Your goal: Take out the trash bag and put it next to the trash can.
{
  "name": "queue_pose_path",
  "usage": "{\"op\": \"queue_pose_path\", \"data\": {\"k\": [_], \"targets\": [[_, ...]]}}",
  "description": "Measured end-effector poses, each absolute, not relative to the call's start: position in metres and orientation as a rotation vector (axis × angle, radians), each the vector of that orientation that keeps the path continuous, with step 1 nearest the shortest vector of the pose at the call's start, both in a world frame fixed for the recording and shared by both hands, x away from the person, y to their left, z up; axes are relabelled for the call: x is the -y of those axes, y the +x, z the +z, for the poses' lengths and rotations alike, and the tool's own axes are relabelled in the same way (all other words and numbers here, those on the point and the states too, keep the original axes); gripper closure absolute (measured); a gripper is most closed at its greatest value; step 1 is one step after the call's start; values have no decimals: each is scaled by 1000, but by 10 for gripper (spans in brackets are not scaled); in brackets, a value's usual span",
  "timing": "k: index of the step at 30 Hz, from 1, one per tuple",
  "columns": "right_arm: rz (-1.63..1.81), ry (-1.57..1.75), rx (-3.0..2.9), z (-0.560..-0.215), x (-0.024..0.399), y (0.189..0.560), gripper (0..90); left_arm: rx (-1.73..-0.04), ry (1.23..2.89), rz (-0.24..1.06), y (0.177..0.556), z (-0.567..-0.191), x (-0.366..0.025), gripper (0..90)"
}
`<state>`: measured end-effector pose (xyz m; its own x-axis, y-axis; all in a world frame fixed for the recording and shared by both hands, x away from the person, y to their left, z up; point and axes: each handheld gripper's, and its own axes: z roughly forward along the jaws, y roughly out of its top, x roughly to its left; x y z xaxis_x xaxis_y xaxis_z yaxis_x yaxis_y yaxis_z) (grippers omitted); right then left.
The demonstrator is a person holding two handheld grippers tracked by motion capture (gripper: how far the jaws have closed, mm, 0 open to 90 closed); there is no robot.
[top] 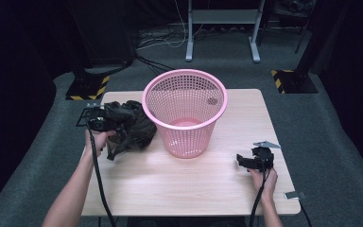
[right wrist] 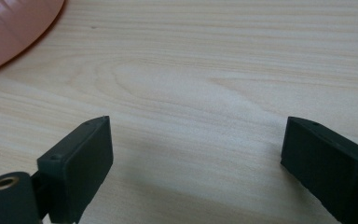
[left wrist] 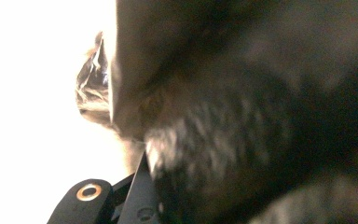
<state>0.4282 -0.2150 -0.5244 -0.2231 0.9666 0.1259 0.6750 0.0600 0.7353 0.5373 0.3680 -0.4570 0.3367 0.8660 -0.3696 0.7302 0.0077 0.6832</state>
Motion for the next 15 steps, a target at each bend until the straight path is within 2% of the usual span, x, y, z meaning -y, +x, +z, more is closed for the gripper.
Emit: {"op": "queue_pose_path", "data": {"k": [3,6,9,10,15], "targets": [[980,1635,-1947,-524,215,428,79,-1429,1760,214,537,-472,-363,816],[976,1631,-1948,-524,215,428,80,-1409,1763,248,536,-471,-360,811],[976,1631,-1945,-525,214,427,80,-1389,1779,293,532,-468,-357,746],[975,1627,-1945,-525,214,427,80,-1392,1780,312,530,-466,-356,691],[966,1622,-1948,-525,213,426,81,-1385,1809,358,515,-457,-354,236]]}}
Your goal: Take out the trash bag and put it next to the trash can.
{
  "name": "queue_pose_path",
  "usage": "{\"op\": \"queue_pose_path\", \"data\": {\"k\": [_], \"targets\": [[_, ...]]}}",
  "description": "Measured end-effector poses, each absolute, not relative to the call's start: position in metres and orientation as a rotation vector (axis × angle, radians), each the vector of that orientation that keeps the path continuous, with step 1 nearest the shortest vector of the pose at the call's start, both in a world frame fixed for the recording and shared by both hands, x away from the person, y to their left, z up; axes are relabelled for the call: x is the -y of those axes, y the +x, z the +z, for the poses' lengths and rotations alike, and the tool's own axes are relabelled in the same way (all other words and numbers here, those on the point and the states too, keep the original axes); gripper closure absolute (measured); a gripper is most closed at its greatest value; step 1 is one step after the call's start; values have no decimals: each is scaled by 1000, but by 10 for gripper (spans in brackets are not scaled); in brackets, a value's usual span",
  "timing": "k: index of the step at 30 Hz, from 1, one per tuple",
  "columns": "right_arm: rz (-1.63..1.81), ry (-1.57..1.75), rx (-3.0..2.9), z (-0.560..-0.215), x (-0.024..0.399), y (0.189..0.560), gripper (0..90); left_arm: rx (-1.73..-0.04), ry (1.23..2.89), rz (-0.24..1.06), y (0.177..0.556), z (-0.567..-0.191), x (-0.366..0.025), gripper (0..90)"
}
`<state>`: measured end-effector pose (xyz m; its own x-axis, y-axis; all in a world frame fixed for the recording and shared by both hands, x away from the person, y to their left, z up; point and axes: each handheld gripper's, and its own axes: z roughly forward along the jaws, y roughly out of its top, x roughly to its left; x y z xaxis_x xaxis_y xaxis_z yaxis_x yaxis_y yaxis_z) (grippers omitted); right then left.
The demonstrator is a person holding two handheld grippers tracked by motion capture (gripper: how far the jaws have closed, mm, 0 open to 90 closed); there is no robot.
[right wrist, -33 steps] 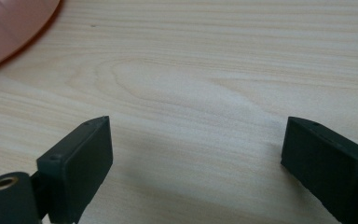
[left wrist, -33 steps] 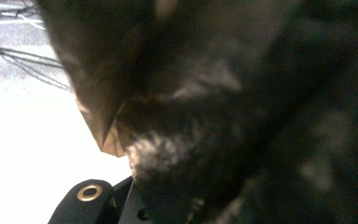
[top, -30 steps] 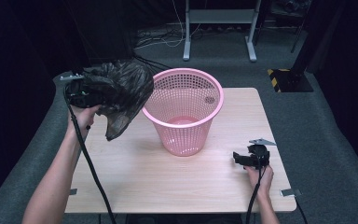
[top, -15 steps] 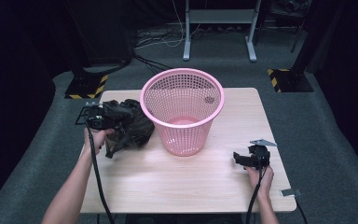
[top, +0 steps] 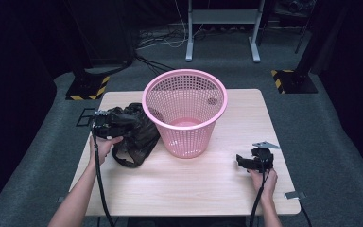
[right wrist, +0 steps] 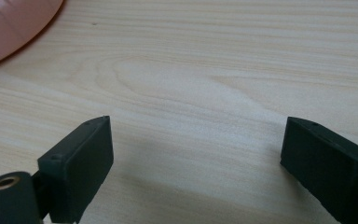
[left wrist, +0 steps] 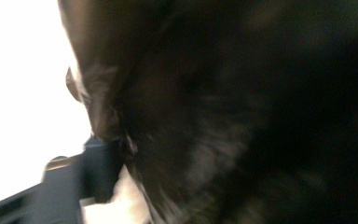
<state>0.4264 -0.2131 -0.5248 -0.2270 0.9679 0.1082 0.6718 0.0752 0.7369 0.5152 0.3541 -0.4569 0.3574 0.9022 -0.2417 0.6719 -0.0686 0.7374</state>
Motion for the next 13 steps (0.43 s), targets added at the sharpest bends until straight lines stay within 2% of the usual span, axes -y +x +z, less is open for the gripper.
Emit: {"op": "queue_pose_path", "data": {"k": [2,4,7,13], "targets": [[967,1620,-1947,-525,213,426,81,-1370,1828,385,505,-453,-355,123],[967,1621,-1947,-525,213,426,82,-1354,1850,428,492,-449,-357,107],[963,1617,-1951,-525,213,427,82,-1335,1858,461,471,-446,-363,25],[945,1594,-1965,-525,210,426,83,-1285,1840,531,423,-448,-371,0]]}}
